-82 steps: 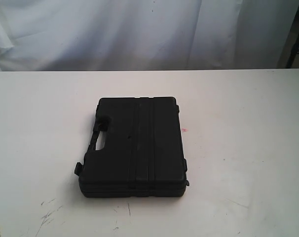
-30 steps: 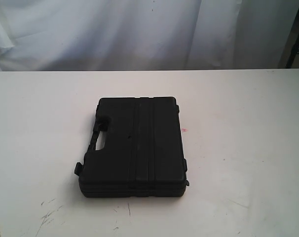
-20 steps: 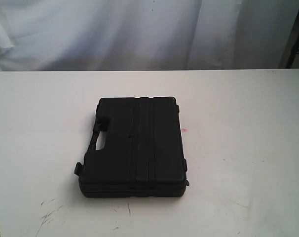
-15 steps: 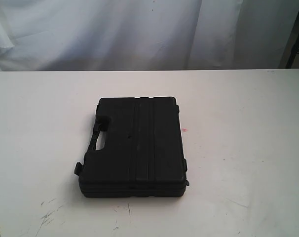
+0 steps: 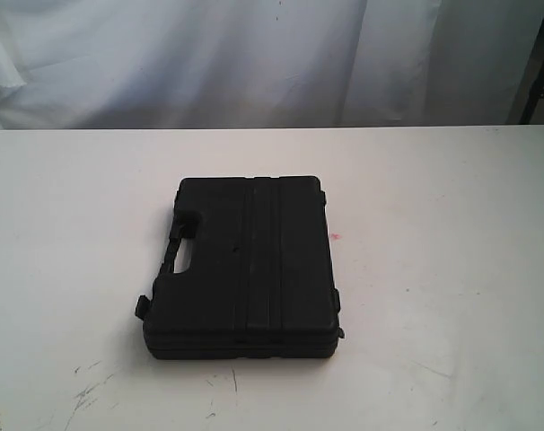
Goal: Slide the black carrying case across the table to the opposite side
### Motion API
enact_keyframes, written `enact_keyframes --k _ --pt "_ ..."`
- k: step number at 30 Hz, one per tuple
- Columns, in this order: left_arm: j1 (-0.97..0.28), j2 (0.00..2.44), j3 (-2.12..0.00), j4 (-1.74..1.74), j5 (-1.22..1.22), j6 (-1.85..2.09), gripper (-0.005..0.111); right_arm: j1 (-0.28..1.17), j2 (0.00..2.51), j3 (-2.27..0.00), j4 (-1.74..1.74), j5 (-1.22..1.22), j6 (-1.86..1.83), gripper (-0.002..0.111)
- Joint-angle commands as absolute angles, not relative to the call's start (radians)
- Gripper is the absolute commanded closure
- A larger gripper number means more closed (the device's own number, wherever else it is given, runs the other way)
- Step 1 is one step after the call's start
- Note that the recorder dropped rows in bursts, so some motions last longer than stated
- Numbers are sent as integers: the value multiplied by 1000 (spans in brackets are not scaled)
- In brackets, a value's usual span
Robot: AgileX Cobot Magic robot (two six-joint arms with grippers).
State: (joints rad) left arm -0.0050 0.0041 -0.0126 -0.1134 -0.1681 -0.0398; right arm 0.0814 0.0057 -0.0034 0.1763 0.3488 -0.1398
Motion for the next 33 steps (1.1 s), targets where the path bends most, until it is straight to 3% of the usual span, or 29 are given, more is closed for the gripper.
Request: enact_keyframes --k 1,8,19,33 --pt "-9 0 -118 -158 -54 -46 107 77 0 0 165 349 -138 108" --pt "-9 228 -377 -158 148 -51 107 77 0 0 165 349 -138 108" --pt "-9 789 -849 -178 702 0 107 77 0 0 165 349 -138 108" --pt "-11 1105 -892 -403 697 223 107 77 0 0 165 349 -131 108"
